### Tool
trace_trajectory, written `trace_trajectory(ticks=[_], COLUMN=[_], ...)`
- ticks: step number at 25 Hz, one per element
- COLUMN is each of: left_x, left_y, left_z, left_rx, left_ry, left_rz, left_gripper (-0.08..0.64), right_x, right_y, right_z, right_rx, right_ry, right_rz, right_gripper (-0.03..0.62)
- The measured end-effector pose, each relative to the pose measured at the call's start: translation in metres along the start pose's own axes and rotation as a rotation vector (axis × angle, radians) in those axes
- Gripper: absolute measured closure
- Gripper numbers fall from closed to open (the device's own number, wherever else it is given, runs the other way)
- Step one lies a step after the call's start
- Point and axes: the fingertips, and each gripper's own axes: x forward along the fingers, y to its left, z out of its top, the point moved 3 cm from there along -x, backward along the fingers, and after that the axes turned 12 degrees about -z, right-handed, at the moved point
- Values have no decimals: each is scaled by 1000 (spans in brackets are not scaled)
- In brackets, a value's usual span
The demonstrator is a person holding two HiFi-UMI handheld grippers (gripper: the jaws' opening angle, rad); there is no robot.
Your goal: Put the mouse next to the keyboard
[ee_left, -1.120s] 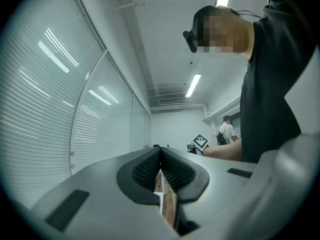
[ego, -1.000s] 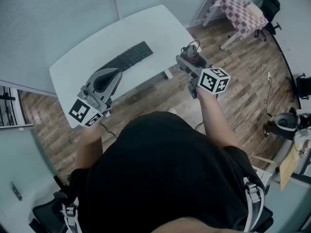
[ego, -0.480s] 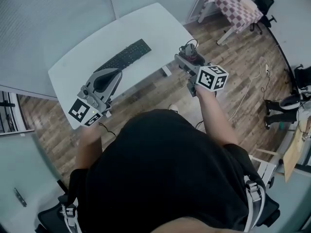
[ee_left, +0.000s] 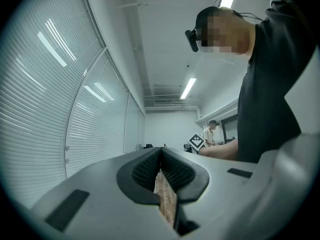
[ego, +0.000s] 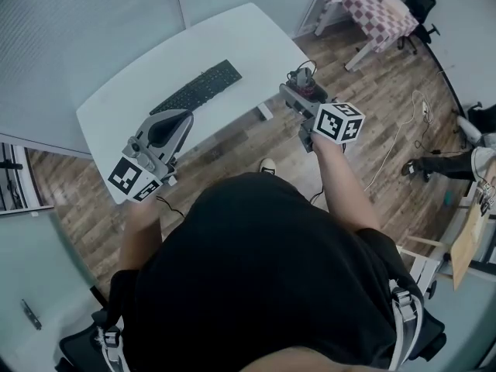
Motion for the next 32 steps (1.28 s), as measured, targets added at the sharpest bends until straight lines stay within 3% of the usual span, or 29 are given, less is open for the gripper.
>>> trace_trajectory(ticks=[19,32], left_x=[7,47], left_y=[32,63], left_z=[-11,-37], left_rx=[0,-1], left_ry=[21,73], left_rz=[23,42], left_gripper=[537,537], right_x=[35,64], right_y=[-22,-65], right_z=[6,14], right_rx=[11,14], right_ry=[-3,16], right_rz=[1,11], right_gripper=[189,189])
